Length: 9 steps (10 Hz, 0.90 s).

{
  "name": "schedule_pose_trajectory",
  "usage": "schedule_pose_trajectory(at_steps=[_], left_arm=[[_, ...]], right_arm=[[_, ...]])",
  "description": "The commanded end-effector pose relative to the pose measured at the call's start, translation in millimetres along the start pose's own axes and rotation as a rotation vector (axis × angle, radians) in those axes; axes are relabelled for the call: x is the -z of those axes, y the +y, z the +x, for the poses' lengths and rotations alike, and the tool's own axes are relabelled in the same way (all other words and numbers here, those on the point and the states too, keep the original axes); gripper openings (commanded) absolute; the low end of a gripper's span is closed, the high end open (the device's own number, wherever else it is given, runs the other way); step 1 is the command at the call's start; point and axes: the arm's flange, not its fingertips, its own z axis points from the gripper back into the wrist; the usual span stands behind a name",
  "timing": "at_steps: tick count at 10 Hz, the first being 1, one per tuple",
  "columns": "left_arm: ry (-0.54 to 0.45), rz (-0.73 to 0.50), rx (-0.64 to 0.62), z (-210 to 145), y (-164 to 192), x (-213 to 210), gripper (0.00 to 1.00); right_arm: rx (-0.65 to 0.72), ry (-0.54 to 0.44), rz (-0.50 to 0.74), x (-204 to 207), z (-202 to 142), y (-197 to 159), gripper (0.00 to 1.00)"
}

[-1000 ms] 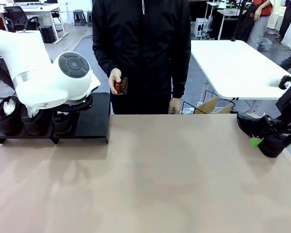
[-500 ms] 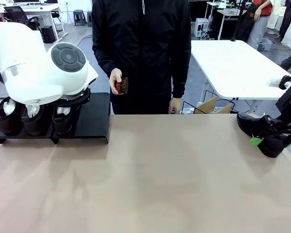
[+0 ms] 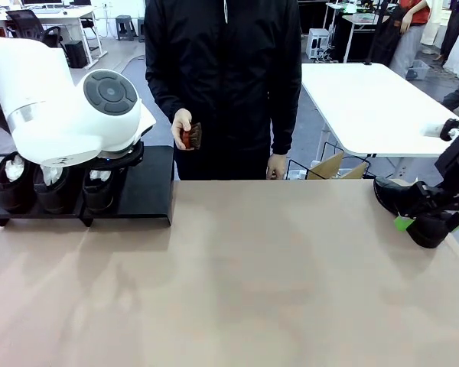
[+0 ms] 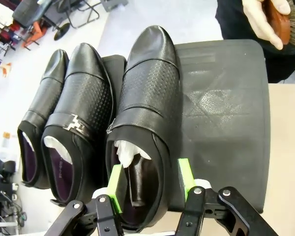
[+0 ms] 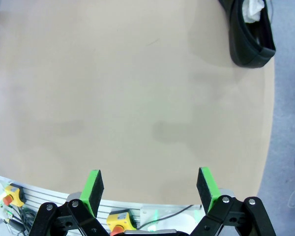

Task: Organize the shoes by placing them on the stand.
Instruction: Pick up one Shoe and place it in the middle of the table.

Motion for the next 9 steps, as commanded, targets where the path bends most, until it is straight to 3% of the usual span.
schedule_pose_trajectory(at_steps=[1,2,3,4,6,8,9], left_arm=[[-0.013,0.007,0.006,3.5,2.5,0.0,0.57],[0.0,0.0,0.0,0.0,0.0,0.0,0.57],[-0.054,-0.045,-0.024,7.1,-19.0,-51.7,0.57],[-0.03,-0.078,-0.028,3.5,-30.7,-92.4,0.57],[0.209,-0.231,0.084,-22.7,-43.8,-152.4,0.57],[0.334,-0.353,0.101,-34.9,-47.4,-165.5,0.57],[0.359,-0.399,0.052,-39.5,-49.0,-161.8,0.57]], right_arm=[[0.008,0.001,0.012,0.0,1.5,0.3,1.0],[0.008,0.001,0.012,0.0,1.5,0.3,1.0],[0.008,0.001,0.012,0.0,1.5,0.3,1.0],[0.008,0.001,0.012,0.0,1.5,0.3,1.0],[0.008,0.001,0.012,0.0,1.5,0.3,1.0],[0.008,0.001,0.012,0.0,1.5,0.3,1.0],[0.008,0.001,0.012,0.0,1.5,0.3,1.0]])
